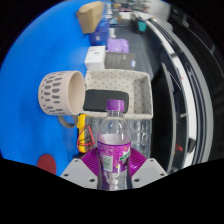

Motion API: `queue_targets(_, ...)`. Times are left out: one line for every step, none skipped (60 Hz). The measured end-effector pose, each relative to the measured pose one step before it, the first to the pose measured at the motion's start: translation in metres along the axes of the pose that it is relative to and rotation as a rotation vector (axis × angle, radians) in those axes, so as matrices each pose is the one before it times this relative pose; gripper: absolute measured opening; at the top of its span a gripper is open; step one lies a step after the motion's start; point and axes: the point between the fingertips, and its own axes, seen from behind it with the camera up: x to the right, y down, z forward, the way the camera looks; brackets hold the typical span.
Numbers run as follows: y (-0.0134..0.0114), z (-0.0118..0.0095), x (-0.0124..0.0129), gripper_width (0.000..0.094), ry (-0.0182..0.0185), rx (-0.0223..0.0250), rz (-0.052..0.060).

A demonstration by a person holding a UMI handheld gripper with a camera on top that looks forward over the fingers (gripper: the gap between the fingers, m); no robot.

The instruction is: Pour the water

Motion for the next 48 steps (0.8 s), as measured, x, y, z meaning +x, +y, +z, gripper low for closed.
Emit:
queue_targets(-0.00312,0.00118,0.00070,0.0338,0.00396,0.00146,-0.0339)
queue_targets(-0.00298,0.00155,0.00018,0.0338,0.00300,0.00081,-0.0331)
queue_targets(0.00034,0.00432,0.00500,0.0337,-0.00555,0.00963,-0.0358)
queue_targets(-0.00329,-0.00144,-0.00044,0.0336,0.00409,0.00000,-0.0303)
queue_targets(-0.00159,-0.00097,-0.00188,0.0337,0.00386,0.00299,-0.0310)
queue_targets(-0.00285,0.00080,0.00000,0.0380,0.00192,0.00138,-0.0311)
queue_targets(-0.00195,0.00121,-0.00021,0.0355,-0.00230,0.00041,-0.0350)
queue_targets(-0.00215,0.00098,-0.00118,0.0354,-0.00450,0.00151,-0.0330)
queue_targets(-0.00210,0.00132,-0.00051,0.0353,-0.00178,0.00574,-0.0303)
queue_targets(-0.00249,0.00155,0.00004,0.0355,0.00160,0.00523,-0.0278)
queue_targets(-0.00067,0.00497,0.00364,0.0354,-0.00296,0.00975,-0.0274)
queue_targets(-0.00199,0.00087,0.00049,0.0355,0.00335,0.00452,-0.0251)
queue_targets(-0.00106,-0.00385,-0.00280,0.0353,0.00800,0.00243,-0.0269)
queue_targets(-0.00119,0.00049,0.00014,0.0353,0.00181,0.00442,-0.0276)
queue_targets(-0.00155,0.00096,0.00061,0.0352,0.00156,0.00378,-0.0261)
queue_targets(-0.00141,0.00099,0.00057,0.0353,0.00186,0.00290,-0.0239)
queue_targets(-0.00155,0.00114,0.00070,0.0353,0.00270,0.00374,-0.0203)
queue_targets(-0.00160,0.00119,0.00092,0.0354,0.00378,0.00306,-0.0161)
queue_targets(-0.00174,0.00088,0.00098,0.0354,0.00328,0.00265,-0.0140)
queue_targets(-0.00230,0.00314,0.00178,0.0353,-0.00093,0.00276,-0.0140)
queue_targets(-0.00172,-0.00115,-0.00021,0.0354,0.00007,0.00241,-0.0115)
queue_targets(-0.00137,-0.00284,-0.00356,0.0352,0.00277,0.00078,-0.0111)
queue_targets(-0.00028,-0.00028,-0.00034,0.0353,-0.00157,0.00063,-0.0059)
queue_targets(0.00021,0.00027,-0.00021,0.0354,-0.00165,-0.00163,-0.0029)
queue_targets(0.00024,0.00000,-0.00027,0.0354,-0.00189,-0.00157,-0.0019)
queue_targets(-0.00045,0.00022,-0.00083,0.0354,-0.00373,0.00063,-0.0009)
queue_targets(-0.00058,0.00016,-0.00057,0.0354,-0.00252,0.00203,0.0005)
queue_targets(-0.00018,0.00006,-0.00039,0.0353,-0.00177,0.00091,0.0019)
queue_targets(-0.00168,0.00232,0.00113,0.0354,-0.00226,-0.00395,0.0031)
queue_targets(0.00016,-0.00106,-0.00087,0.0356,0.00170,-0.00145,0.0023)
queue_targets(0.00069,-0.00050,0.00001,0.0356,0.00113,-0.00270,0.0024)
queue_targets(0.00072,-0.00040,-0.00054,0.0355,0.00312,-0.00196,0.0020)
queue_targets(0.00098,-0.00024,0.00033,0.0354,0.00281,-0.00158,0.0045)
queue_targets(0.00115,-0.00024,0.00029,0.0356,0.00236,-0.00159,0.0063)
queue_targets(0.00126,-0.00029,0.00025,0.0356,0.00117,-0.00273,0.0086)
queue_targets(0.00186,-0.00038,0.00081,0.0356,-0.00063,-0.00390,0.0124)
queue_targets(0.00176,-0.00092,-0.00033,0.0357,0.00062,-0.00389,0.0126)
queue_targets(0.00213,-0.00071,0.00012,0.0357,-0.00151,-0.00517,0.0173)
queue_targets(0.00179,-0.00008,0.00401,0.0355,-0.01033,-0.01072,0.0239)
queue_targets(0.00346,-0.00126,-0.00187,0.0355,0.00519,-0.00157,0.0246)
queue_targets(0.00300,-0.00049,0.00030,0.0354,-0.00025,-0.00553,0.0318)
queue_targets(0.00320,-0.00079,0.00035,0.0354,-0.00214,-0.00648,0.0371)
queue_targets(0.00358,-0.00080,0.00046,0.0355,-0.00280,-0.00794,0.0415)
queue_targets(0.00342,-0.00114,0.00106,0.0354,-0.00180,-0.00798,0.0448)
queue_targets(0.00352,-0.00106,0.00095,0.0354,-0.00276,-0.00769,0.0466)
queue_targets(0.00352,-0.00106,0.00104,0.0354,-0.00381,-0.00675,0.0493)
queue_targets(0.00097,0.00004,0.00408,0.0355,-0.01105,-0.01243,0.0556)
queue_targets(0.00276,-0.00150,0.00143,0.0355,-0.00525,-0.00553,0.0563)
